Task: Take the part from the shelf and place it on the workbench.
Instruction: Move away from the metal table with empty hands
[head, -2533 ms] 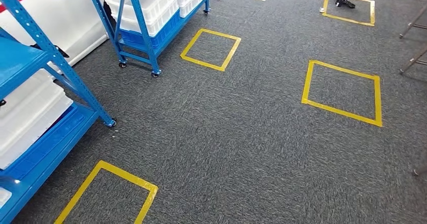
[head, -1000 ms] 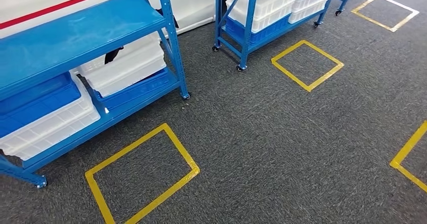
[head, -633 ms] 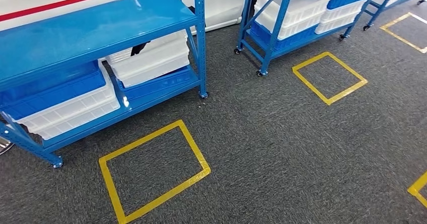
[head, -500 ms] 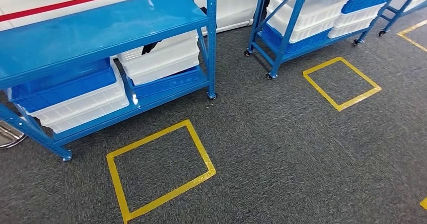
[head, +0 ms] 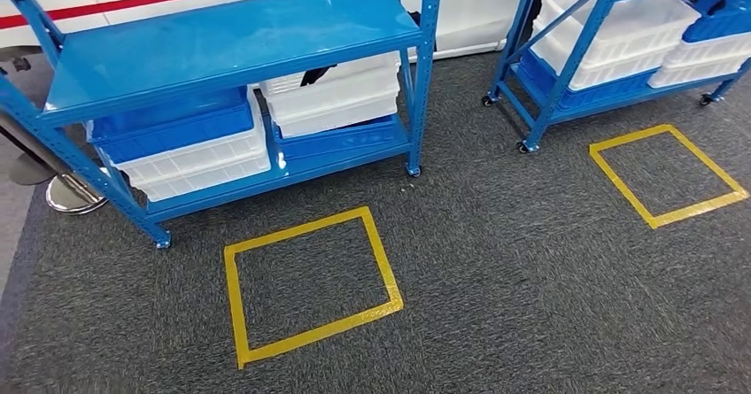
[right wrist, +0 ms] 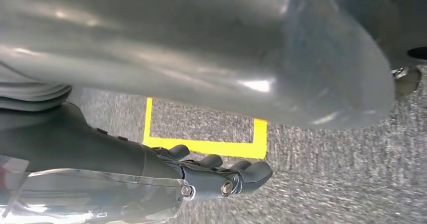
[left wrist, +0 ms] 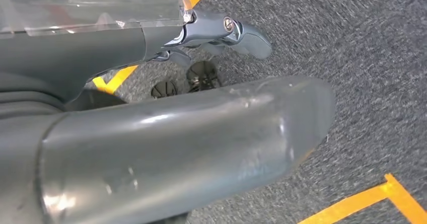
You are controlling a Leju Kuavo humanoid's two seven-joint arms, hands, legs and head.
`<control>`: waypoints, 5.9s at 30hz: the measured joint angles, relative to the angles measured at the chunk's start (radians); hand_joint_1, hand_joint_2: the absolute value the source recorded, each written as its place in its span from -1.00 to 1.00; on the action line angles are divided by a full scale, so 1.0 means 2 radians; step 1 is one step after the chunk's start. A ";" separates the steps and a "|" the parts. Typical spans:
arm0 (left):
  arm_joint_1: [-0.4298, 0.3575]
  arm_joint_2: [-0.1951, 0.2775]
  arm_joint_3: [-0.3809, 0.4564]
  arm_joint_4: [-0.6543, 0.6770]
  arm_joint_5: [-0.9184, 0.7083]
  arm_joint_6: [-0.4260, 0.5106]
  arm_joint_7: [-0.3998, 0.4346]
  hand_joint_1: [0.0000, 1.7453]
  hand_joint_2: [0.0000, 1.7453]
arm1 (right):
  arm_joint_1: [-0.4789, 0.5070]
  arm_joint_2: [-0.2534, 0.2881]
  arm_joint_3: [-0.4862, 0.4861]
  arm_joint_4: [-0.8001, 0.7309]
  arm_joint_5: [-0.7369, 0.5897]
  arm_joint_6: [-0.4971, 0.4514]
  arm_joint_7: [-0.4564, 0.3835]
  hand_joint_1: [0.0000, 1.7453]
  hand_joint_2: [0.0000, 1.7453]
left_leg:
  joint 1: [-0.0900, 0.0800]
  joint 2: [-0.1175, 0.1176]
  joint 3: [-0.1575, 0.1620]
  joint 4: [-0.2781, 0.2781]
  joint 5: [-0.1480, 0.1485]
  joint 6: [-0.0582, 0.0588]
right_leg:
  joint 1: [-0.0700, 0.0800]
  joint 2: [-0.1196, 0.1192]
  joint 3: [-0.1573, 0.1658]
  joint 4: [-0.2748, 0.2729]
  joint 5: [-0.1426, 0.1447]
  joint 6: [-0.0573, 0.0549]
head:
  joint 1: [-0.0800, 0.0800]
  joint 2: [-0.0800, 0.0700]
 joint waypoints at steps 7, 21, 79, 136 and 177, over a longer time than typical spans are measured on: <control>0.000 -0.001 0.000 0.000 0.001 -0.001 -0.001 -1.00 -1.00 | -0.003 0.000 -0.003 0.000 0.000 -0.002 -0.001 -1.00 -1.00 | -0.001 -0.008 0.023 -0.052 0.017 0.024 | 0.000 0.003 0.005 0.016 -0.021 0.019 | 0.003 0.000; 0.000 -0.001 0.000 0.000 -0.001 -0.005 -0.002 -1.00 -1.00 | -0.002 0.000 -0.006 0.000 -0.002 0.003 -0.001 -1.00 -1.00 | -0.001 -0.075 0.014 -0.040 0.012 0.010 | -0.002 0.067 -0.011 -0.001 0.014 0.008 | 0.005 0.000; 0.002 0.000 -0.001 0.002 0.013 -0.006 0.042 -1.00 -1.00 | 0.000 -0.001 -0.009 0.001 0.022 0.000 0.010 -1.00 -1.00 | -0.003 -0.026 0.041 -0.045 -0.003 0.031 | -0.001 0.045 -0.056 0.082 -0.026 0.025 | 0.009 0.000; -0.014 0.015 -0.002 0.007 0.103 -0.020 0.086 -1.00 -1.00 | -0.008 -0.011 0.059 0.001 0.111 0.052 0.022 -1.00 -1.00 | 0.003 -0.022 0.002 0.030 -0.040 0.003 | -0.005 0.046 0.005 0.003 -0.008 0.003 | 0.008 0.000; -0.012 0.015 -0.016 0.007 0.104 0.024 0.116 -1.00 1.00 | -0.020 -0.011 0.057 -0.002 0.106 0.043 0.039 -1.00 1.00 | -0.002 -0.021 0.056 -0.049 -0.020 0.016 | 0.002 0.046 -0.020 0.013 0.005 0.006 | 0.013 0.000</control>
